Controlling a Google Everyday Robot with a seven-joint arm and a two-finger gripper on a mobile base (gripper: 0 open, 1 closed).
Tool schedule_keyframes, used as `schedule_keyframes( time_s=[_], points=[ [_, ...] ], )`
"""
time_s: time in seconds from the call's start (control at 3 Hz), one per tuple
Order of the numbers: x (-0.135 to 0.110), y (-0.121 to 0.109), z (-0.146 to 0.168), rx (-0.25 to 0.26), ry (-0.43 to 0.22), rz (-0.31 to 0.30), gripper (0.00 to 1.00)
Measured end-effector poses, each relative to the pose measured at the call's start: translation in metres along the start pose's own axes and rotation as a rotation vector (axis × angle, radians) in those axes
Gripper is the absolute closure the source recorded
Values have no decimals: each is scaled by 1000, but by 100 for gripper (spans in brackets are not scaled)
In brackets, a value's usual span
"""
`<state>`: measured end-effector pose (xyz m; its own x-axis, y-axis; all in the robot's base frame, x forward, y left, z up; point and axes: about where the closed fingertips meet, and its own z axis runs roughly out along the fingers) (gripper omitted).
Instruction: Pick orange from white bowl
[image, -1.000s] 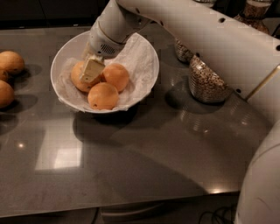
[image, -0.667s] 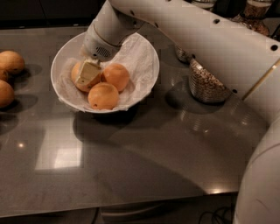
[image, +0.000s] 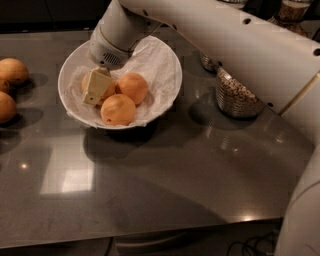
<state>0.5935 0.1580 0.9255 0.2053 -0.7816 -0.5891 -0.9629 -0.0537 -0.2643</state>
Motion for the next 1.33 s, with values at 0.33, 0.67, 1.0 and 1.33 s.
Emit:
schedule_keyframes(
  time_s=[0.33, 0.67, 1.0, 1.33],
  points=[
    [0, 0, 0, 0, 1, 1, 23],
    [9, -5, 4, 4, 14, 22, 25],
    [20, -9, 10, 4, 32, 48, 26],
    [35, -14, 20, -5, 52, 83, 27]
  ],
)
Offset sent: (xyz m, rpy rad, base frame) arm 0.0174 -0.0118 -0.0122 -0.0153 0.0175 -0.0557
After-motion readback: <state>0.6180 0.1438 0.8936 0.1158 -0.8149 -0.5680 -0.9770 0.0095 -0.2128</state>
